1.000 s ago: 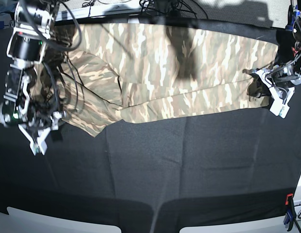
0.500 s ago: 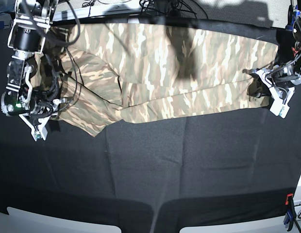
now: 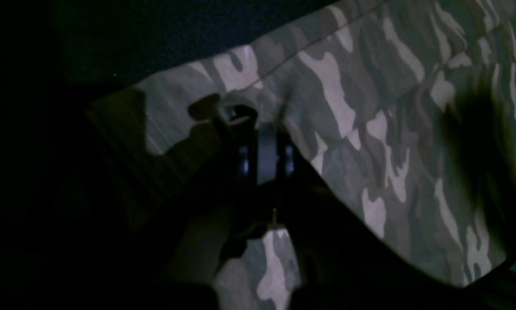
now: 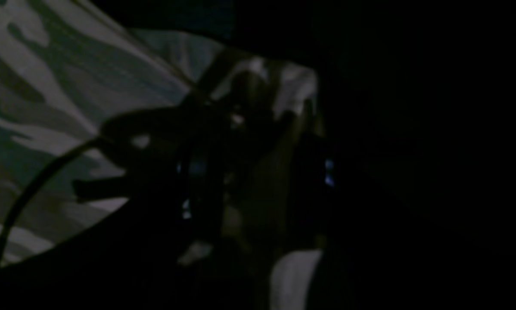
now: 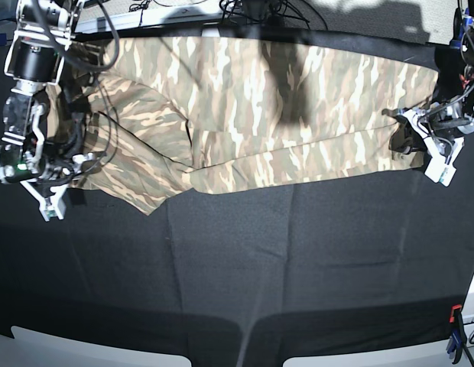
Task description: Layout the t-shirt on the table in an organized manner, then fold the t-shirt properly
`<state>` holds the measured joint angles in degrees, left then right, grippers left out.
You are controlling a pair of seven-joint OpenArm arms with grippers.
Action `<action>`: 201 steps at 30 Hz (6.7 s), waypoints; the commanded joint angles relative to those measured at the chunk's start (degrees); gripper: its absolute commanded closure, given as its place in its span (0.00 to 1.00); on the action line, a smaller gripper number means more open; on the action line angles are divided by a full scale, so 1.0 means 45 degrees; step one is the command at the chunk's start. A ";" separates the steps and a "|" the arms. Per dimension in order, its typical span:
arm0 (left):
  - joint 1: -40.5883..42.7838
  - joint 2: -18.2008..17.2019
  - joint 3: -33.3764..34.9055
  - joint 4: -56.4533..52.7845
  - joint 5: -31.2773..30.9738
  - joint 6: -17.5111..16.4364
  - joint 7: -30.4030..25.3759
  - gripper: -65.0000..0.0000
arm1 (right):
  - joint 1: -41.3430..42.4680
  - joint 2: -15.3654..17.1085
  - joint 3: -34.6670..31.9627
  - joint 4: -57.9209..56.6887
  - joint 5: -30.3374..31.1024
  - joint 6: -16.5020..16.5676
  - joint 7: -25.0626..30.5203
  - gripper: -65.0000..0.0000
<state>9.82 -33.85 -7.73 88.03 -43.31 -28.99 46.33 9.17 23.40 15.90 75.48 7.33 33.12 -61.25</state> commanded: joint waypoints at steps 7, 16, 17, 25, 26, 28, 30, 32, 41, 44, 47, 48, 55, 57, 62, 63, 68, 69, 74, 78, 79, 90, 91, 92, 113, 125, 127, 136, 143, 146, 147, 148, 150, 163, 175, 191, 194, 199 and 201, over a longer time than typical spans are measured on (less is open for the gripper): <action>-0.0146 -0.0238 -0.0121 0.0214 -0.0155 -0.0087 -0.0306 1.00 | 0.0257 0.0194 0.0053 0.0199 0.1851 -0.0024 -0.0238 0.58; -0.0146 -0.0238 -0.0121 0.0214 -0.0155 -0.0087 -0.0301 1.00 | 0.0296 0.0199 0.0058 0.0199 0.3415 0.0015 -0.0777 0.58; -0.0141 -0.0238 -0.0121 0.0214 -0.0155 -0.0087 -0.0301 1.00 | 0.0291 0.0199 0.0058 0.0199 0.3492 0.0019 -0.0777 0.58; -0.0146 -0.0238 -0.0121 0.0214 -0.0155 -0.0087 -0.0301 1.00 | 0.0291 0.0578 0.0058 0.0204 0.1501 0.0010 -0.0797 0.58; -0.0146 -0.0238 -0.0121 0.0214 -0.0155 -0.0087 -0.0306 1.00 | 0.0291 0.0758 0.0058 0.0204 0.1292 -0.0010 -0.0797 0.58; -0.0146 -0.0238 -0.0121 0.0214 -0.0155 -0.0087 -0.0306 1.00 | 0.0335 0.1161 0.0058 0.0204 0.1302 -0.0078 -0.0797 0.58; -0.0146 -0.0238 -0.0121 0.0214 -0.0155 -0.0087 -0.0311 1.00 | 0.0427 0.1535 0.0058 0.0228 0.1472 -0.0151 -0.0797 0.58; -0.0146 -0.0238 -0.0121 0.0214 -0.0155 -0.0087 -0.0311 1.00 | 0.0583 0.1778 0.0058 0.0228 0.1467 -0.0243 -0.0801 0.58; -0.0146 -0.0238 -0.0121 0.0214 -0.0155 -0.0087 -0.0311 1.00 | 0.0894 0.1744 0.0058 0.0223 0.4386 0.0175 -0.0787 0.58; -0.0146 -0.0238 -0.0121 0.0214 -0.0155 -0.0087 -0.0306 1.00 | 0.0884 0.1506 0.0058 0.0223 0.4333 0.0529 -0.0787 0.58; -0.0146 -0.0238 -0.0121 0.0214 -0.0155 -0.0087 -0.0306 1.00 | 0.0884 0.1132 0.0058 0.0194 0.3920 0.0777 -0.0583 0.58; -0.0146 -0.0238 -0.0121 0.0214 -0.0151 -0.0087 -0.0306 1.00 | 0.0884 0.0986 0.0058 0.0194 0.3638 0.0845 -0.0437 0.58; -0.0146 -0.0238 -0.0121 0.0214 -0.0151 -0.0087 -0.0301 1.00 | 0.0889 0.0267 0.0049 0.0185 0.1564 0.0971 0.0889 0.58; -0.0146 -0.0238 -0.0121 0.0214 -0.0155 -0.0087 -0.0301 1.00 | 0.0884 0.0306 0.0044 0.0185 0.1302 0.0971 0.0957 0.58; -0.0146 -0.0238 -0.0121 0.0214 -0.0155 -0.0087 -0.0301 1.00 | 0.0845 0.0418 0.0044 -0.0214 0.1137 0.0976 0.1059 0.58; -0.0146 -0.0238 -0.0121 0.0214 -0.0155 -0.0087 -0.0301 1.00 | 0.0845 0.0418 0.0044 -0.0374 0.1030 0.0976 0.1098 0.58; -0.0146 -0.0238 -0.0121 0.0214 -0.0155 -0.0087 -0.0301 1.00 | 0.0850 0.0408 0.0044 -0.0811 0.1749 0.0981 0.0753 0.58; -0.0146 -0.0238 -0.0121 0.0214 -0.0155 -0.0087 -0.0306 1.00 | 0.0855 0.0413 0.0044 -0.0811 0.1919 0.0986 0.0491 0.58; -0.0146 -0.0238 -0.0121 0.0214 -0.0155 -0.0087 -0.0306 1.00 | 0.0850 0.0413 0.0044 -0.0811 0.4041 0.1528 -0.0821 0.58; -0.0146 -0.0238 -0.0121 0.0214 -0.0155 -0.0087 -0.0301 1.00 | 0.0894 0.0413 0.0044 -0.0811 0.4702 0.1528 -0.0816 0.58; -0.0146 -0.0238 -0.0121 0.0214 -0.0155 -0.0087 -0.0301 1.00 | 0.0903 0.0418 0.0044 -0.0806 0.4847 0.1528 -0.0816 0.58; -0.0146 -0.0238 -0.0121 0.0214 -0.0151 -0.0087 -0.0301 1.00 | 0.0869 0.0534 0.0102 -0.0801 0.5537 0.1307 -0.0918 0.58; -0.0141 -0.0238 -0.0121 0.0214 -0.0155 -0.0087 -0.0301 1.00 | 0.0811 0.0554 0.0199 -0.0772 0.5508 0.1098 -0.0918 0.58; -0.0141 -0.0243 -0.0121 0.0214 -0.0151 -0.0087 -0.0301 1.00 | 0.0782 0.0549 0.0389 -0.0724 0.5518 0.0933 -0.0918 0.58; -0.0146 -0.0238 -0.0121 0.0214 -0.0155 -0.0087 -0.0311 1.00 | -0.2560 0.0549 0.5134 -0.0296 0.9403 0.1528 -0.0889 0.58; -0.0151 -0.0238 -0.0121 0.0214 -0.0155 -0.0087 -0.0311 1.00 | -0.2414 -0.0019 0.5129 -0.0296 0.8694 0.1528 0.0461 0.58; -0.0151 -0.0238 -0.0121 0.0214 -0.0155 -0.0087 -0.0311 1.00 | -0.2395 -0.0010 0.5129 -0.0296 0.8694 0.1528 0.0486 0.58; -0.0151 -0.0238 -0.0121 0.0214 -0.0160 -0.0087 -0.0306 1.00 | -0.1797 -0.0015 0.5129 -0.0296 0.8704 0.1528 0.0597 0.58; -0.0146 -0.0238 -0.0121 0.0214 -0.0155 -0.0087 -0.0301 1.00 | -0.0976 -0.0019 0.5129 -0.0301 0.8680 0.1528 -0.0189 0.58; -0.0146 -0.0238 -0.0121 0.0214 -0.0155 -0.0087 -0.0301 1.00 | -0.0986 -0.0029 0.5129 -0.0301 0.8160 0.1528 -0.0194 0.58; -0.0146 -0.0238 -0.0121 0.0214 -0.0155 -0.0087 -0.0301 1.00 | -0.0986 -0.0053 0.5134 -0.0301 0.7859 0.1528 -0.0194 0.58; -0.0146 -0.0238 -0.0121 0.0214 -0.0155 -0.0087 -0.0301 1.00 | -0.0986 -0.0097 0.5134 -0.0301 0.7499 0.1528 -0.0141 0.58; -0.0146 -0.0238 -0.0121 0.0214 -0.0155 -0.0087 -0.0301 1.00 | -0.0981 -0.0267 0.5134 -0.0301 0.6912 0.1528 0.0073 0.58; -0.0146 -0.0238 -0.0121 0.0214 -0.0155 -0.0087 -0.0301 1.00 | -0.0942 -0.1394 0.5129 -0.0301 0.6028 0.1528 0.0957 0.58; -0.0146 -0.0238 -0.0121 0.0214 -0.0155 -0.0087 -0.0301 1.00 | -0.0933 -0.1389 0.5134 -0.0301 0.6062 0.1528 0.1311 0.88; -0.0146 -0.0243 -0.0121 0.0214 -0.0155 -0.0092 -0.0573 1.00 | -0.1073 -0.1389 0.5129 -0.0185 0.9083 0.1528 -0.0573 1.00; -0.0146 -0.0243 -0.0121 0.0214 -0.0155 -0.0092 -0.0685 1.00 | -0.1535 -0.1389 0.5129 0.0359 1.0501 0.1528 -0.1457 1.00; -0.0141 -0.0243 -0.0121 0.0214 -0.0155 -0.0092 -0.0685 1.00 | -0.2560 -0.1389 0.5129 0.2035 1.2769 0.1528 -0.3206 1.00; -0.0141 -0.0243 -0.0121 0.0214 -0.0155 -0.0092 -0.0685 1.00 | -0.3070 -0.1389 0.5129 0.2837 1.3678 0.1528 -0.3915 1.00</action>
<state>9.85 -33.85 -7.73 88.03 -43.31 -28.99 44.58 -5.28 16.16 38.74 87.33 67.24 39.66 -79.79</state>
